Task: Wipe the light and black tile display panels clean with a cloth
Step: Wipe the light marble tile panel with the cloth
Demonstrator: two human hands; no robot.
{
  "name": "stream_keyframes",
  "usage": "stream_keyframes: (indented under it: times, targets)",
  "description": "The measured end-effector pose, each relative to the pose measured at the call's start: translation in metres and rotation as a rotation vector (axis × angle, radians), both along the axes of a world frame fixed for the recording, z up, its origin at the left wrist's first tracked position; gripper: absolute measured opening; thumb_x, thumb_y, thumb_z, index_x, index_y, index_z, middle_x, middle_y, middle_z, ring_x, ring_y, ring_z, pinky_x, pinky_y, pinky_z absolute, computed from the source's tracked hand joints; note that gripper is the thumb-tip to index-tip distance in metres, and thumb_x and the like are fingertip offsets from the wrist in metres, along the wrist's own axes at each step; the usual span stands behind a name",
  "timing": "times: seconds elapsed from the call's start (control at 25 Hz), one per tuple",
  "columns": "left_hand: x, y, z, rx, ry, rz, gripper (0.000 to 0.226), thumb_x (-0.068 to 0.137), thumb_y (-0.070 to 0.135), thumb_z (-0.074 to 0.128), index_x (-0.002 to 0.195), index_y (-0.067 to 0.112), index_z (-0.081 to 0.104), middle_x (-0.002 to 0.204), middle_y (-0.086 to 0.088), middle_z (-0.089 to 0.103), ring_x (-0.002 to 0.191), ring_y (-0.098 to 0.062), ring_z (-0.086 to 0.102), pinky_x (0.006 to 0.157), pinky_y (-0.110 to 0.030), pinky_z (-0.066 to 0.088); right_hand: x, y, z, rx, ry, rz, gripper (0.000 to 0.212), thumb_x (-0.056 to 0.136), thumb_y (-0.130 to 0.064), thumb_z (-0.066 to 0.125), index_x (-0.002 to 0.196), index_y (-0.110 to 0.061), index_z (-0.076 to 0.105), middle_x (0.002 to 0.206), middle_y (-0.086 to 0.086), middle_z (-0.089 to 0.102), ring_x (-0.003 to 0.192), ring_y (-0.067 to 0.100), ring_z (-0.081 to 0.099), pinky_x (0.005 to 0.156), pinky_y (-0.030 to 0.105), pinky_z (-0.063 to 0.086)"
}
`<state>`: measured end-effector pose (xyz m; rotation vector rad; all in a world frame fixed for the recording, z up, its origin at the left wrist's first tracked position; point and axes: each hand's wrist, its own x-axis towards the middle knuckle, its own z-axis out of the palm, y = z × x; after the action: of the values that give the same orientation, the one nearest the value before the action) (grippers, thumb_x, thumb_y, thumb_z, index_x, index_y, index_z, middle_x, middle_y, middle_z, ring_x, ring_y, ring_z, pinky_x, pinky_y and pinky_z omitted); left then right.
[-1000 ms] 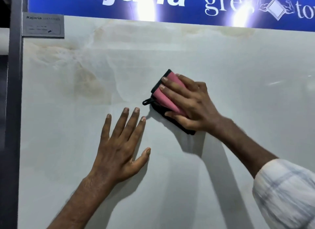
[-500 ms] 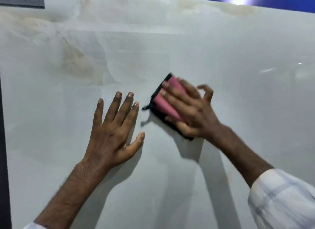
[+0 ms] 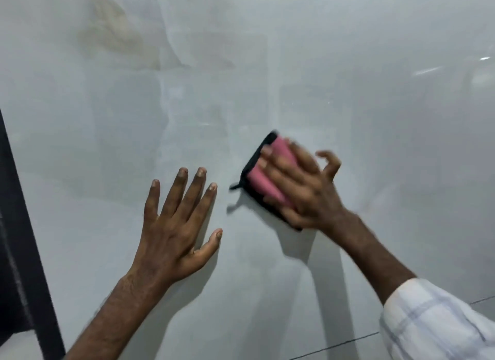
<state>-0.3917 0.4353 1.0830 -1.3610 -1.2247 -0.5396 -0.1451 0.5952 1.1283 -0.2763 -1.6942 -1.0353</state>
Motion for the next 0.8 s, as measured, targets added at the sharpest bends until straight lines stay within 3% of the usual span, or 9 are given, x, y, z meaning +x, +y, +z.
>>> stream_keyframes:
  times: [0.12,0.2,0.28,0.36,0.44,0.52,0.64,0.72,0.8]
  targets:
    - [-0.002,0.001,-0.001,-0.010,-0.013,-0.015,0.081,0.093,0.045,0.061,0.160,0.007,0.038,0.170,-0.018,0.025,0.158,-0.040,0.021,0.125,-0.067,0.010,0.011,0.011,0.053,-0.168,0.350,-0.059,0.060,0.099,-0.045,0.056,0.154,-0.023,0.047,0.163,-0.002,0.038,0.149,0.029,0.036,0.092,0.056,0.031]
    - [-0.001,0.000,-0.002,-0.010,-0.032,-0.016,0.080,0.094,0.045,0.060,0.160,0.006,0.037,0.170,-0.018,0.024,0.158,-0.041,0.020,0.125,-0.067,0.009,-0.003,0.003,0.036,-0.221,0.495,-0.050,0.060,0.102,-0.046,0.051,0.156,-0.021,0.044,0.164,-0.001,0.036,0.149,0.031,0.034,0.094,0.054,0.030]
    - [0.002,-0.001,-0.007,-0.012,-0.051,-0.023,0.079,0.095,0.045,0.059,0.160,0.006,0.037,0.170,-0.018,0.024,0.158,-0.042,0.019,0.124,-0.068,0.009,-0.024,-0.013,-0.033,-0.249,0.409,-0.030,0.065,0.097,-0.039,0.058,0.157,-0.018,0.042,0.165,0.002,0.034,0.151,0.035,0.030,0.094,0.052,0.028]
    - [0.005,-0.001,-0.016,-0.030,-0.049,-0.036,0.078,0.094,0.045,0.059,0.159,0.006,0.040,0.170,-0.018,0.024,0.158,-0.042,0.020,0.124,-0.068,0.008,-0.030,-0.027,-0.110,-0.207,0.147,-0.029,0.073,0.087,-0.032,0.064,0.156,-0.019,0.044,0.163,0.004,0.038,0.152,0.037,0.030,0.090,0.055,0.031]
    - [0.008,0.000,-0.027,-0.060,-0.026,-0.052,0.075,0.094,0.045,0.060,0.157,0.008,0.045,0.170,-0.017,0.025,0.158,-0.041,0.020,0.123,-0.069,0.008,-0.016,-0.019,-0.134,-0.173,-0.039,-0.015,0.072,0.087,-0.032,0.054,0.157,-0.022,0.041,0.163,0.003,0.039,0.150,0.036,0.035,0.088,0.062,0.038]
    - [0.009,0.000,-0.038,-0.092,-0.014,-0.066,0.073,0.093,0.044,0.061,0.156,0.011,0.046,0.170,-0.016,0.025,0.158,-0.042,0.019,0.122,-0.072,0.007,-0.001,-0.002,-0.103,-0.242,0.084,-0.011,0.071,0.088,-0.032,0.047,0.158,-0.025,0.038,0.163,0.004,0.037,0.149,0.035,0.036,0.092,0.059,0.034]
    - [0.012,0.002,-0.057,-0.119,-0.030,-0.064,0.077,0.093,0.044,0.062,0.159,0.011,0.041,0.171,-0.016,0.022,0.158,-0.045,0.017,0.121,-0.074,0.006,0.010,0.008,-0.049,-0.381,0.523,-0.097,0.064,0.097,-0.036,0.055,0.156,-0.017,0.041,0.163,0.005,0.037,0.146,0.034,0.037,0.093,0.054,0.031]
    - [0.013,0.002,-0.072,-0.136,-0.035,-0.063,0.081,0.092,0.045,0.063,0.161,0.012,0.038,0.171,-0.017,0.021,0.158,-0.046,0.015,0.121,-0.074,0.005,-0.003,-0.001,-0.072,-0.401,0.569,-0.123,0.065,0.099,-0.036,0.053,0.158,-0.013,0.038,0.167,0.004,0.031,0.149,0.035,0.034,0.094,0.053,0.030]
    - [0.012,0.002,-0.085,-0.149,-0.014,-0.051,0.083,0.090,0.045,0.064,0.161,0.012,0.036,0.171,-0.018,0.020,0.158,-0.046,0.014,0.122,-0.073,0.004,-0.026,-0.024,-0.143,-0.494,0.489,-0.127,0.074,0.096,-0.036,0.051,0.162,-0.016,0.025,0.171,-0.002,0.016,0.151,0.038,0.028,0.096,0.054,0.029]
